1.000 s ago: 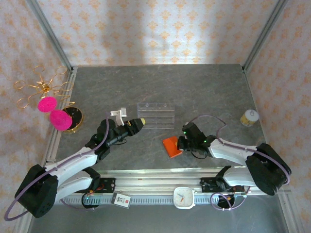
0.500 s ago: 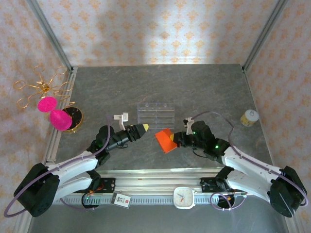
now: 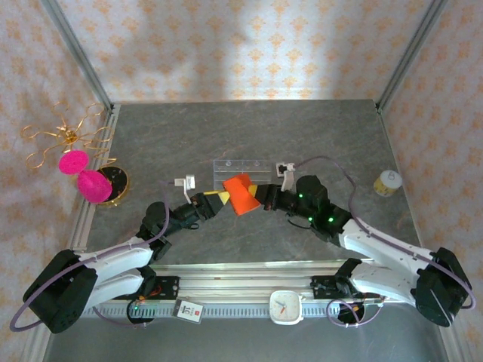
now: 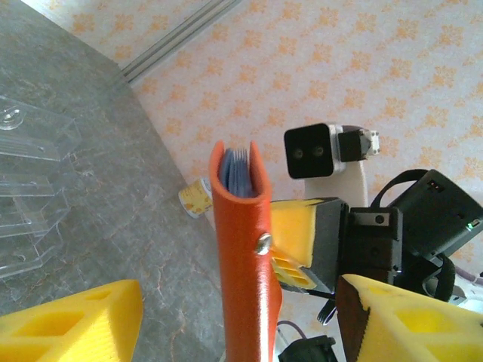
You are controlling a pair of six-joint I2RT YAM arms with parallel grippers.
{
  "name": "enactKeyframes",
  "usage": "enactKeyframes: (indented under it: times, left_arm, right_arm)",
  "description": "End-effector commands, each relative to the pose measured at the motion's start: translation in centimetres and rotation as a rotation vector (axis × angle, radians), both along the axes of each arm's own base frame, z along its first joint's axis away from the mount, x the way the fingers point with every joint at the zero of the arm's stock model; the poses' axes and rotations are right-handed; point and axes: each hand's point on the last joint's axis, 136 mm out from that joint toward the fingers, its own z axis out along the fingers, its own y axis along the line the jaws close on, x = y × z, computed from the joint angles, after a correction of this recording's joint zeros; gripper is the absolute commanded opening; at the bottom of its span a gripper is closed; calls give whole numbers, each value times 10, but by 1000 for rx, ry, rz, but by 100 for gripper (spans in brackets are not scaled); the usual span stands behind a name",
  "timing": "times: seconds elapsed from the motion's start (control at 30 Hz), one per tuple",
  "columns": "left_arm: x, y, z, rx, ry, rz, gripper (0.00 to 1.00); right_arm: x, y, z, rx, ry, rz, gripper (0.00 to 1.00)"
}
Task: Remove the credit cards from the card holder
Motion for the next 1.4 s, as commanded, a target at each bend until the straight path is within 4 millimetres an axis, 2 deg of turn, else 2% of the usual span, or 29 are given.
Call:
enactKeyframes:
  times: [0.0,0.1,0.23,0.33,0.43,0.5,0.6,0.73,0.8,1.0,1.23,1.37]
  left_arm:
    - [-7,-1,29,-55,-103,-16,66]
    - [-6,-2,34,-60,-112,-13,59]
    - [-3,-2,36,-55,-113,-3,40]
    - [-2,1,43,-79,-134,20,26]
    - [-3,5,52,-122,-167,35,10]
    - [4,11,51,-129,-145,82,0]
    - [14,13,41,-62,-102,138,0]
    - [21,19,37,0,-69,211,0]
    - [23,23,36,30,-61,244,0]
    - [25,25,37,70,-44,261,0]
    - [21,21,43,61,-50,235,0]
    - [17,22,51,39,-72,227,0]
  right_arm:
    - [4,16,42,109,-88,22,0]
    - [9,24,46,122,-96,23,0]
    - [13,29,45,124,-93,21,0]
    - [15,31,35,106,-70,21,1]
    - [20,26,25,55,-55,-18,17]
    - [26,13,24,-5,-76,-88,31]
    - [31,-8,31,-84,-127,-173,47]
    - [38,-18,27,-221,-152,-239,50]
    - [37,-13,24,-291,-179,-251,52]
    - [31,18,39,-397,-294,-221,53]
    - [39,38,17,-547,-306,-197,55]
    - [45,38,-3,-630,-281,-212,50]
